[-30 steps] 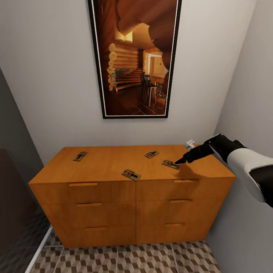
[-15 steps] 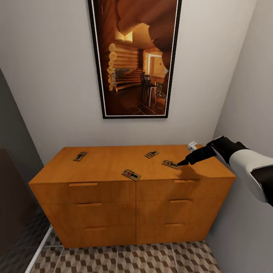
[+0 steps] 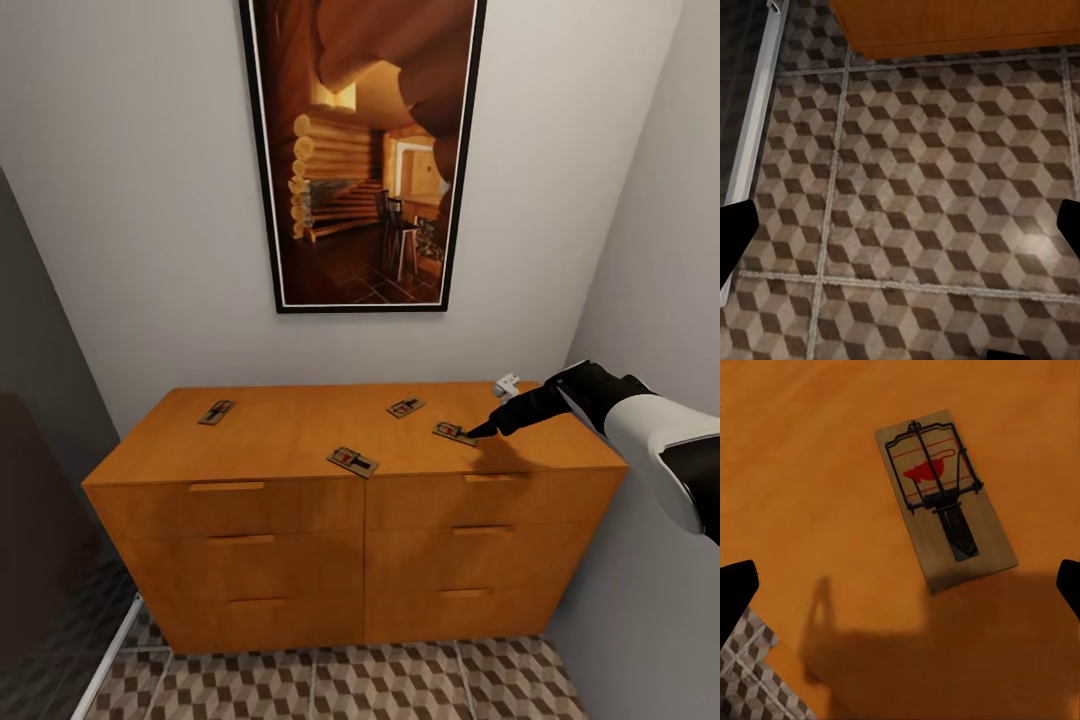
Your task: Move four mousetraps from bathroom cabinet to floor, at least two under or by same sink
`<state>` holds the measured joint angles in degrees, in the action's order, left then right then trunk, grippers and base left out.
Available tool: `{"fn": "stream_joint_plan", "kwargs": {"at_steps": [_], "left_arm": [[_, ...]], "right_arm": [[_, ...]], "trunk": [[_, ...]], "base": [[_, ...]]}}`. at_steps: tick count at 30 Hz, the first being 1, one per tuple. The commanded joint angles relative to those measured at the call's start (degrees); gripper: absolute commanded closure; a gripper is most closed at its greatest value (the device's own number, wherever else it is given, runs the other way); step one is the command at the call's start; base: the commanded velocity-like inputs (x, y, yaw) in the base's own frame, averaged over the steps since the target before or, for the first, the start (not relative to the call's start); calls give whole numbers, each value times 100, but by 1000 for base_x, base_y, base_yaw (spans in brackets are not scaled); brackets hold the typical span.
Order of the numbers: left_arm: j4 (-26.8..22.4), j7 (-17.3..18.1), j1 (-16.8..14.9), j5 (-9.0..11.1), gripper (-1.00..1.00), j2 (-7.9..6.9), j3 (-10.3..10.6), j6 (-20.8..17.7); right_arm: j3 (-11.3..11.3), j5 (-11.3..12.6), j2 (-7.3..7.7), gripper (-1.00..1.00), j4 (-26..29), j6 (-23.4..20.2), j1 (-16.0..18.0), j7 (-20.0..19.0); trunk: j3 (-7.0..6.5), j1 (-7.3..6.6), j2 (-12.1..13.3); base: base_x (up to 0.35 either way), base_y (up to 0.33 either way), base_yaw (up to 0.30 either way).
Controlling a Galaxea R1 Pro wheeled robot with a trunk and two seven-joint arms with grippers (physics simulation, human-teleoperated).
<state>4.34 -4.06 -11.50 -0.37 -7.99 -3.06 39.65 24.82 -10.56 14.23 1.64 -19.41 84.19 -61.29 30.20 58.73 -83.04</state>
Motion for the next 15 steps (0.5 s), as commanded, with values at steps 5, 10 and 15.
{"fn": "stream_joint_plan", "kwargs": {"at_steps": [5, 10, 15], "left_arm": [[23, 2, -10, -7, -100, -1, -28, 32], [23, 2, -10, -7, -100, -1, -28, 33], [23, 2, -10, -7, -100, -1, -28, 32]], "right_arm": [[-47, -60, 4, -100, 12, -45, 1, -23], [-47, -60, 14, -100, 12, -45, 1, -30], [-53, -60, 25, -100, 17, -44, 1, -32]], "trunk": [[6, 0, -3], [6, 0, -3], [6, 0, -3]], "base": [[0, 13, 0], [0, 1, 0], [0, -85, 0]]}}
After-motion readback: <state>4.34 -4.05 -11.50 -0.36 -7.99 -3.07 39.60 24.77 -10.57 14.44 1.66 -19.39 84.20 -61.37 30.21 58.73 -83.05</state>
